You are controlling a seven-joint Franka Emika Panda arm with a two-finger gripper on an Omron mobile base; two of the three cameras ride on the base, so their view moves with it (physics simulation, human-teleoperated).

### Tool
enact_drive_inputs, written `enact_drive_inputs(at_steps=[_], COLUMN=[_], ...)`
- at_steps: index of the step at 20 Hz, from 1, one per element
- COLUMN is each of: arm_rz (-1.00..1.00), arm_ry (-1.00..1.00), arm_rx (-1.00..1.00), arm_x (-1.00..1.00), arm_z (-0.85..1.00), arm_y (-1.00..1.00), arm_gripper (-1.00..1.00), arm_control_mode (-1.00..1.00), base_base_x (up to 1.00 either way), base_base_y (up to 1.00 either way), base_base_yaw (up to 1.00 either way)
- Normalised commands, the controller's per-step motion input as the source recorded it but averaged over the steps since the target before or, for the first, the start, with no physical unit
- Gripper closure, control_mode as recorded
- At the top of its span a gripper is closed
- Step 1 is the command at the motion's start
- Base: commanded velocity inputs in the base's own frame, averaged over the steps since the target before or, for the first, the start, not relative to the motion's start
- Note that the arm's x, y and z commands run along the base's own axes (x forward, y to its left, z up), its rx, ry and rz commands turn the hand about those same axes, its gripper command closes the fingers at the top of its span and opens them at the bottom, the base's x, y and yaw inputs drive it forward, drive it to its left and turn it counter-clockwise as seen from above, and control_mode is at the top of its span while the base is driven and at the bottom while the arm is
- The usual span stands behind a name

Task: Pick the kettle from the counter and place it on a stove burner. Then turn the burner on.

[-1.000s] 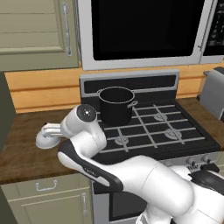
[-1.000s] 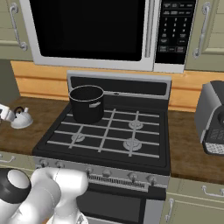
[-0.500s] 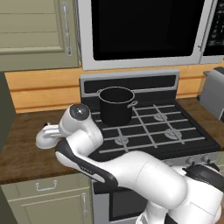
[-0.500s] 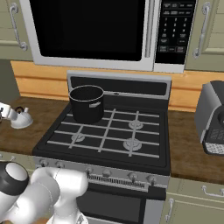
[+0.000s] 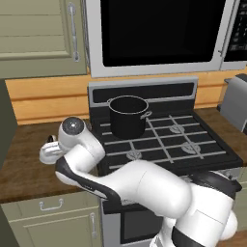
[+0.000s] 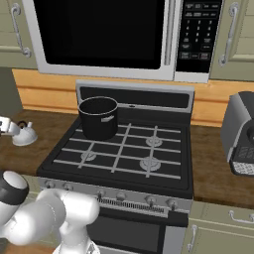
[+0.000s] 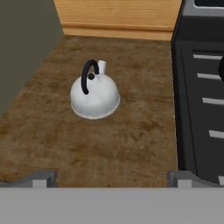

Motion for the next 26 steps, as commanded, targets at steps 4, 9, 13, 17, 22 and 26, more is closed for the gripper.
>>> enact_drive_inputs(at_steps=[4, 9, 13, 17, 22, 26], arm_rz=[0.00, 0.00, 0.00, 0.00, 0.00, 0.00], arm_ry=[0.00, 0.00, 0.00, 0.00, 0.00, 0.00], arm_rx=[-0.06, -0.03, -0.02, -0.03, -0.04, -0.01], arm_x=[0.30, 0.36, 0.35, 0.19, 0.16, 0.20], arm_z=[-0.07, -0.10, -0.19, -0.26, -0.25, -0.15], arm_y=[0.16, 0.07, 0.04, 0.19, 0.31, 0.20], arm_gripper=[-1.00, -1.00, -1.00, -1.00, -1.00, -1.00], arm_control_mode=[-1.00, -1.00, -1.00, -1.00, -1.00, -1.00], base_base_x=[0.00, 0.00, 0.00, 0.00, 0.00, 0.00], base_base_y=[0.00, 0.00, 0.00, 0.00, 0.00, 0.00], base_base_yaw=[0.00, 0.00, 0.00, 0.00, 0.00, 0.00])
